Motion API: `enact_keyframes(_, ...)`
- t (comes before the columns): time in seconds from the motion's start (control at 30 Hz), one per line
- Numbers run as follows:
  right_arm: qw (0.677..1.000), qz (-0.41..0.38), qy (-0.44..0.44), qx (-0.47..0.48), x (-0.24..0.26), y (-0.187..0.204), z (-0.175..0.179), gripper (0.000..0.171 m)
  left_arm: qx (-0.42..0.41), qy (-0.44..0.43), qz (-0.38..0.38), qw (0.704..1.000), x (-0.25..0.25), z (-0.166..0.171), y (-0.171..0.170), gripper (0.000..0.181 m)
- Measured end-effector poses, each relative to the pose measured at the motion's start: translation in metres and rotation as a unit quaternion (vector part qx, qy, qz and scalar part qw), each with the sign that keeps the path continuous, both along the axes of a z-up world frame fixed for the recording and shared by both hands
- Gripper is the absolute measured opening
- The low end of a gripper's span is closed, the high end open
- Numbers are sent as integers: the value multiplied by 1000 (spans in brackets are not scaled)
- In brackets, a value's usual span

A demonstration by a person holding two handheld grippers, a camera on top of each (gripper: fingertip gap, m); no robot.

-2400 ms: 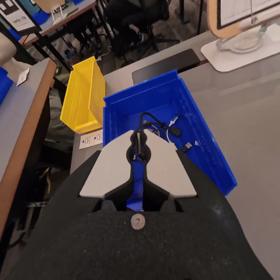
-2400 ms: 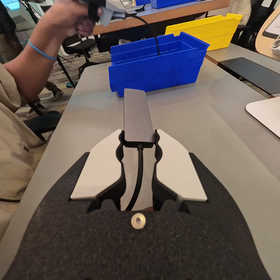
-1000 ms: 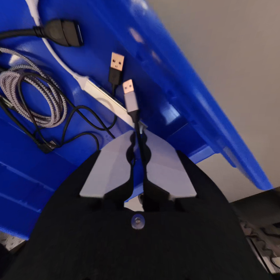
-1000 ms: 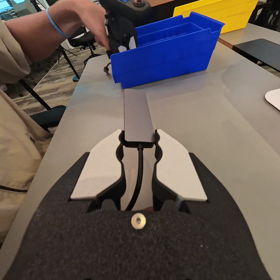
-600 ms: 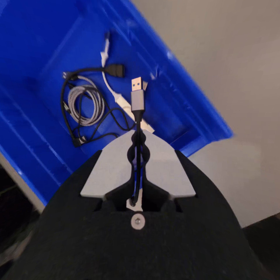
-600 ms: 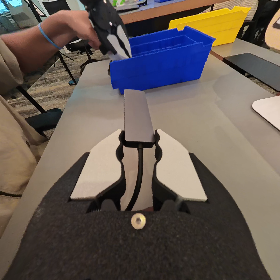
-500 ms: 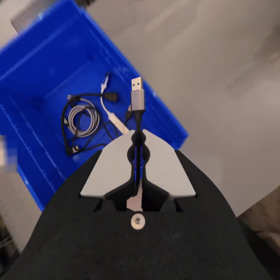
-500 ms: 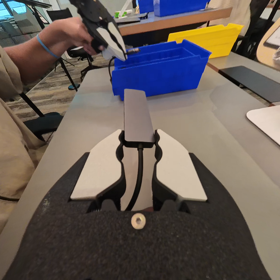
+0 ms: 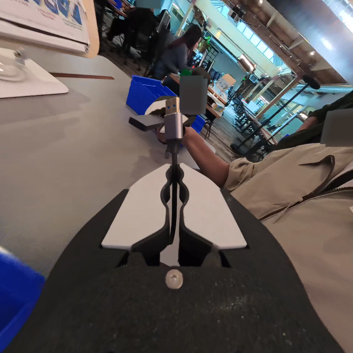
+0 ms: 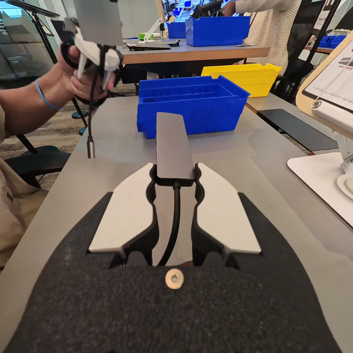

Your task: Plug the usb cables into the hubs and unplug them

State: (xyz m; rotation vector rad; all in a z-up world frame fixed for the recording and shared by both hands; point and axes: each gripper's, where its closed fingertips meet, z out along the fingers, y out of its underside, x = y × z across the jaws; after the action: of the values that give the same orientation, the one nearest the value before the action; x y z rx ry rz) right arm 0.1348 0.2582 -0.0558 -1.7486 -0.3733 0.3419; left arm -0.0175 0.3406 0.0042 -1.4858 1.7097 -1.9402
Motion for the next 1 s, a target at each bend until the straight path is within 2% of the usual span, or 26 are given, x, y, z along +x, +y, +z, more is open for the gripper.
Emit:
enact_keyframes(0.23,1000,-11,-7,11,3,0,3,38,-33,17,-69,997,28,-10,-36,4)
enact_keyframes(0.47,1000,-25,-3,13,12,-2,4,38,-27,55,-67,996,49,-37,-45,4)
enact_keyframes(0.67,999,-30,-7,15,12,-1,5,38,71,70,-21,995,58,-54,-40,4)
enact_keyframes(0.73,999,-30,-8,17,11,0,6,38,127,71,0,989,61,-59,-36,4)
enact_keyframes(0.8,999,-33,-9,17,12,1,5,38,129,66,1,989,62,-55,-39,3)
enact_keyframes(1.0,998,-52,-20,17,15,2,6,38,328,95,100,935,71,-82,-19,4)
